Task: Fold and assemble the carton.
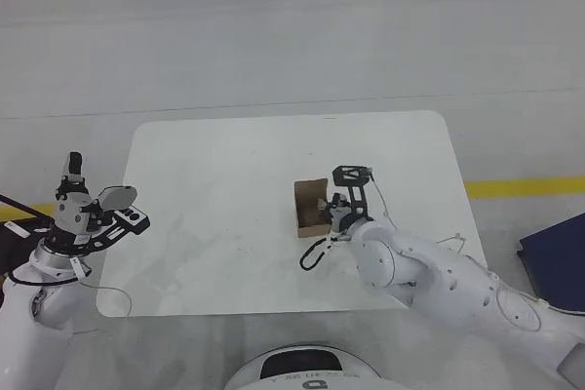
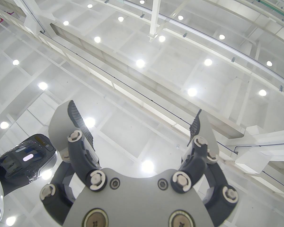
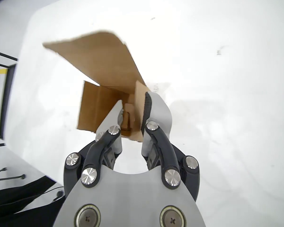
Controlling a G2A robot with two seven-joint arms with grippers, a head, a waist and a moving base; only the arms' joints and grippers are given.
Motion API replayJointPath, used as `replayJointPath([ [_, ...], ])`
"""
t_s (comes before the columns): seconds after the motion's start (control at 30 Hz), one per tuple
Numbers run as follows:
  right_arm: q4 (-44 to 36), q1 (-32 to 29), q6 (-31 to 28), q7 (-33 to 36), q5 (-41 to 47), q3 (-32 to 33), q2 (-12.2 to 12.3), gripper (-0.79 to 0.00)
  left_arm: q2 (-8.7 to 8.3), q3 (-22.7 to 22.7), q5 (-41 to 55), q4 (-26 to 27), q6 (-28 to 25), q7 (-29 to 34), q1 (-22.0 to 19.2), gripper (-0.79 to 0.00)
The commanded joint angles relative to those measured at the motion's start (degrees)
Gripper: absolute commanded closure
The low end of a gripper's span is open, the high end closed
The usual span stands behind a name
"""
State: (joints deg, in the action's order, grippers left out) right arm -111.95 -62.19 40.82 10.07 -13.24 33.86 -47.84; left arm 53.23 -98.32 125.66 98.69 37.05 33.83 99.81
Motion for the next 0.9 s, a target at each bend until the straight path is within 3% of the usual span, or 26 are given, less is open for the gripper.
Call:
replayJointPath([
  [0.0,1.0,-3.0,-5.7,-3.7,6.1,4.5,0.4,-0.785,0.0,0.0,0.0,0.0,0.0,0.0,0.0,-0.785],
  [0.03,2.4,-4.6,-7.7,-5.1,8.4,6.4,0.7,-0.773,0.0,0.0,0.0,0.0,0.0,0.0,0.0,-0.785],
  [0.13,5.7,-8.5,-12.3,-7.1,13.1,11.2,1.4,-0.634,0.0,0.0,0.0,0.0,0.0,0.0,0.0,-0.785],
  [0.3,7.6,-13.6,-18.7,-4.9,16.2,17.4,2.8,-0.474,0.0,0.0,0.0,0.0,0.0,0.0,0.0,-0.785],
  [0.47,5.7,-16.0,-23.2,2.4,13.7,19.7,3.8,-0.44,0.0,0.0,0.0,0.0,0.0,0.0,0.0,-0.785],
  [0.87,6.3,-12.3,-21.7,9.7,8.8,16.6,1.8,-0.391,0.0,0.0,0.0,0.0,0.0,0.0,0.0,-0.785],
])
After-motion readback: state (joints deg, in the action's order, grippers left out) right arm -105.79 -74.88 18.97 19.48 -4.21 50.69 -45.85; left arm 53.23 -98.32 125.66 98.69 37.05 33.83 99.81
